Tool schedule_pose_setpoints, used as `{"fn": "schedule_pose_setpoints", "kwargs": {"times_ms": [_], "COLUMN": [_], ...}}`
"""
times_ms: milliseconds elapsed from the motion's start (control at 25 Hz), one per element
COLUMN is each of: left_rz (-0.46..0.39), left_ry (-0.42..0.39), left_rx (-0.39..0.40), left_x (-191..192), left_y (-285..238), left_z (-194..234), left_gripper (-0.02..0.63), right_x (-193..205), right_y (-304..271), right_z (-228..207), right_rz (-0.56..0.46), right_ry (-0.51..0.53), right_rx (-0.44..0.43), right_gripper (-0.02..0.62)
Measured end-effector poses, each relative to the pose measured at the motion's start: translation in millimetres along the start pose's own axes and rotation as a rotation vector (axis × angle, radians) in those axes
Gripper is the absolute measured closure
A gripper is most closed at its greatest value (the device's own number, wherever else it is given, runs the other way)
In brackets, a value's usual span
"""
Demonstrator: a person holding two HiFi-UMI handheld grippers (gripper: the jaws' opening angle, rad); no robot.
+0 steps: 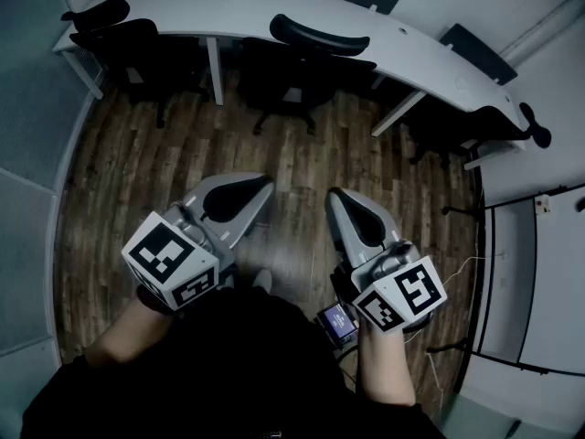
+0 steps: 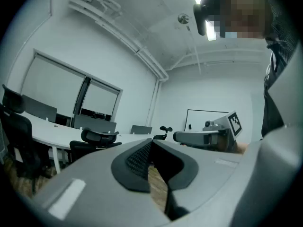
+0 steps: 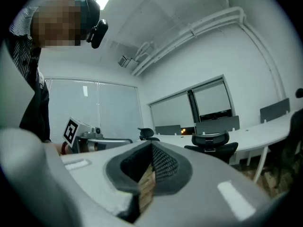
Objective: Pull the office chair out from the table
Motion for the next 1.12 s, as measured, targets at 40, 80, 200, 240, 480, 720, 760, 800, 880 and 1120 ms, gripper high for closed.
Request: {"fn": "schedule_pose_setpoints", "kwargs": {"times_ms": [40, 80, 200, 240, 480, 720, 760, 800, 880, 1120], "left_rz": [-0.004, -0.006, 0.014, 0.026, 0.070, 0.095, 0.096, 0.095, 0.097, 0.124], "left_ry": [0.012, 0.020, -0.002, -0.019, -0.016, -0.025, -0.024, -0.022, -0.015, 0.010], "left_rx": [0.001, 0.002, 0.002, 0.002, 0.033, 0.004, 0.000, -0.004, -0.012, -0.018], "left_x": [0, 0, 1, 2, 13, 12, 13, 13, 15, 20], "left_y": [-1, -2, -7, -10, -37, -52, -56, -60, -63, -71], "left_z": [1, 3, 3, 2, -9, -19, -21, -24, -28, -31], "left_gripper": [0.604, 0.604, 0.604, 0.604, 0.604, 0.604, 0.604, 0.603, 0.604, 0.604], "right_x": [0, 0, 2, 3, 13, 30, 33, 36, 41, 40], "right_y": [-1, -1, 0, 2, 32, 56, 61, 65, 69, 66], "right_z": [-1, -2, -11, -16, -52, -80, -86, -91, -97, -103], "right_rz": [0.004, 0.008, 0.008, 0.005, 0.012, -0.019, -0.025, -0.032, -0.035, -0.022], "right_ry": [0.004, 0.005, -0.018, -0.030, -0.033, -0.077, -0.089, -0.101, -0.116, -0.114], "right_rx": [-0.004, -0.007, -0.010, -0.013, -0.010, -0.039, -0.045, -0.054, -0.072, -0.088], "right_gripper": [0.595, 0.595, 0.595, 0.595, 0.595, 0.595, 0.595, 0.595, 0.595, 0.595]}}
Point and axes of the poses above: the fingertips, and each gripper's own axes: y backward along the fingers, z to its left, x out of its underside, the point moved 10 cm from there along y, backward along the fingers, and after that the axes turned 7 degrees about z, right-handed, at the moved point
